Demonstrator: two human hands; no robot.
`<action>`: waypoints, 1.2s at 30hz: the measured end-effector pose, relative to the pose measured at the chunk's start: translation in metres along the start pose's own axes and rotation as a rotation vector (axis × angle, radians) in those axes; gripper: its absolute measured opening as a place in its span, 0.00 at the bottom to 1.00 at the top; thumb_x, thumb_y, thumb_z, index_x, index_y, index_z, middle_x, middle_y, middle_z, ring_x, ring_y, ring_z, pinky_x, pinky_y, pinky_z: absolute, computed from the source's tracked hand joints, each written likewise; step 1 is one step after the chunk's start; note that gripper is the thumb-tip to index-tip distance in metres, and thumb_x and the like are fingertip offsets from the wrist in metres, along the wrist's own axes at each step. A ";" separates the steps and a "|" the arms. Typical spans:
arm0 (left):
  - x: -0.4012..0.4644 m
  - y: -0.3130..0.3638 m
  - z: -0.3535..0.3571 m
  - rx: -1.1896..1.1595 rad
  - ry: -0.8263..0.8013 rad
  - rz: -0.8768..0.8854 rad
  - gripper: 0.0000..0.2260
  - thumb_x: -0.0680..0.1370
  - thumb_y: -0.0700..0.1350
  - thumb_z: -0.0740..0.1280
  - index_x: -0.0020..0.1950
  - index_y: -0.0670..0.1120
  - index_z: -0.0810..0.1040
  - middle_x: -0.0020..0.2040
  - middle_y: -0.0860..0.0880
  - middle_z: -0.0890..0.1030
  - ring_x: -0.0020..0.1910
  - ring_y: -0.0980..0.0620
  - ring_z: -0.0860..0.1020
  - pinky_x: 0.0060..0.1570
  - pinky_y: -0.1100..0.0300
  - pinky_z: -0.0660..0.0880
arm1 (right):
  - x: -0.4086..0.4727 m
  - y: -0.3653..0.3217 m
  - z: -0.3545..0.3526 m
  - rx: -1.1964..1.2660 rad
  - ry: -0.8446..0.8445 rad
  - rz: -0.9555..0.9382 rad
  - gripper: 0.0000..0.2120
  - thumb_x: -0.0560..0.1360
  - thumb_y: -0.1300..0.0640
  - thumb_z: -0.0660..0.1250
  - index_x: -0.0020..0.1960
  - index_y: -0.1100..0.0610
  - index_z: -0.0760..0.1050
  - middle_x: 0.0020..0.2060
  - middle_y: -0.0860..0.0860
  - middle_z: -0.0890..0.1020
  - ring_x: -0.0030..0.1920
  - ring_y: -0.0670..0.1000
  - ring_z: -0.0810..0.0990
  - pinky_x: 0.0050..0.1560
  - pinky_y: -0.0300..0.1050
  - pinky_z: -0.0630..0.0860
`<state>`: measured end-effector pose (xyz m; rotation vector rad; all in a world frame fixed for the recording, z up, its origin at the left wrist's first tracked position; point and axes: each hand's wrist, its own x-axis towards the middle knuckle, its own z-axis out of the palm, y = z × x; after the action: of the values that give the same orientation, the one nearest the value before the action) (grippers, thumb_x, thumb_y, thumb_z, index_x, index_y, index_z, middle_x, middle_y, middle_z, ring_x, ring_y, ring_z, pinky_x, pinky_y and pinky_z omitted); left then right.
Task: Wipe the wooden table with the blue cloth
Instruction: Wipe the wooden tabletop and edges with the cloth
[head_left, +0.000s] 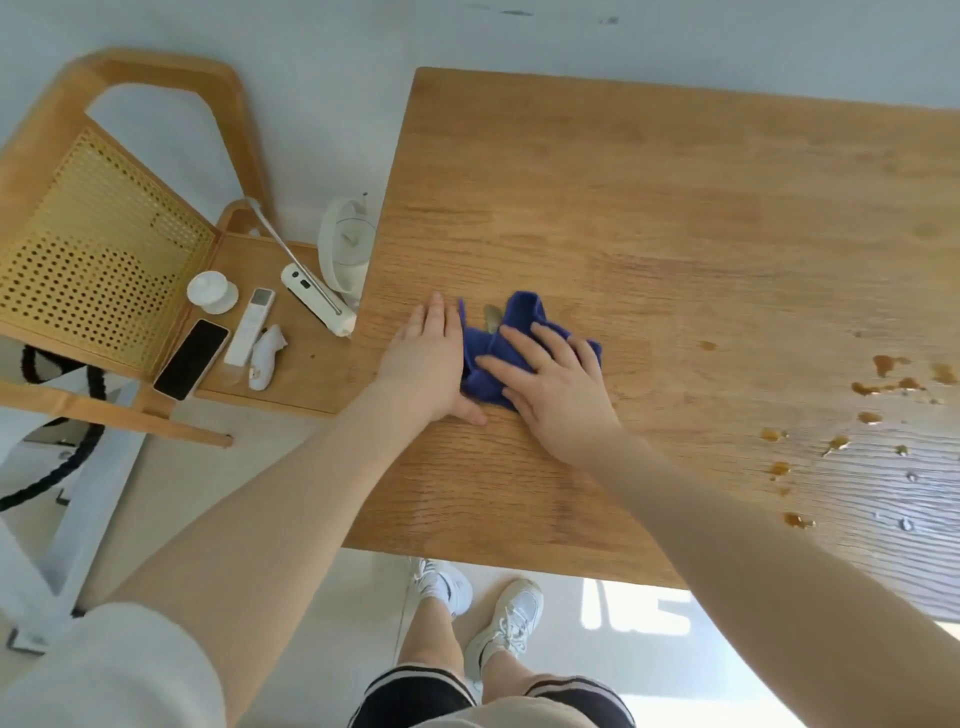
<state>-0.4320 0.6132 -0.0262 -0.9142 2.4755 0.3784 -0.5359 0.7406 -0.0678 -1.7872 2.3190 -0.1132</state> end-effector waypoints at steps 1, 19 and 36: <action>0.000 -0.001 0.001 -0.012 0.004 -0.003 0.59 0.63 0.64 0.73 0.76 0.41 0.38 0.77 0.42 0.38 0.76 0.44 0.41 0.74 0.52 0.46 | -0.004 0.000 -0.001 0.007 -0.024 -0.021 0.20 0.76 0.46 0.50 0.65 0.42 0.71 0.68 0.51 0.72 0.68 0.61 0.69 0.64 0.62 0.63; 0.002 -0.007 0.008 -0.051 0.034 0.026 0.58 0.63 0.63 0.73 0.76 0.42 0.38 0.77 0.43 0.37 0.76 0.45 0.40 0.75 0.52 0.47 | -0.024 0.014 0.000 -0.007 -0.039 -0.078 0.20 0.75 0.48 0.51 0.64 0.41 0.70 0.68 0.49 0.72 0.66 0.59 0.71 0.59 0.58 0.69; -0.001 -0.009 0.007 -0.050 0.038 0.062 0.57 0.65 0.64 0.71 0.76 0.42 0.37 0.76 0.43 0.37 0.76 0.44 0.41 0.74 0.50 0.48 | -0.021 0.007 0.000 0.042 -0.014 0.148 0.23 0.75 0.46 0.47 0.68 0.41 0.66 0.71 0.50 0.67 0.70 0.60 0.64 0.63 0.61 0.62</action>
<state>-0.4234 0.6100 -0.0327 -0.8735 2.5445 0.4495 -0.5374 0.7624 -0.0663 -1.5861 2.4107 -0.1242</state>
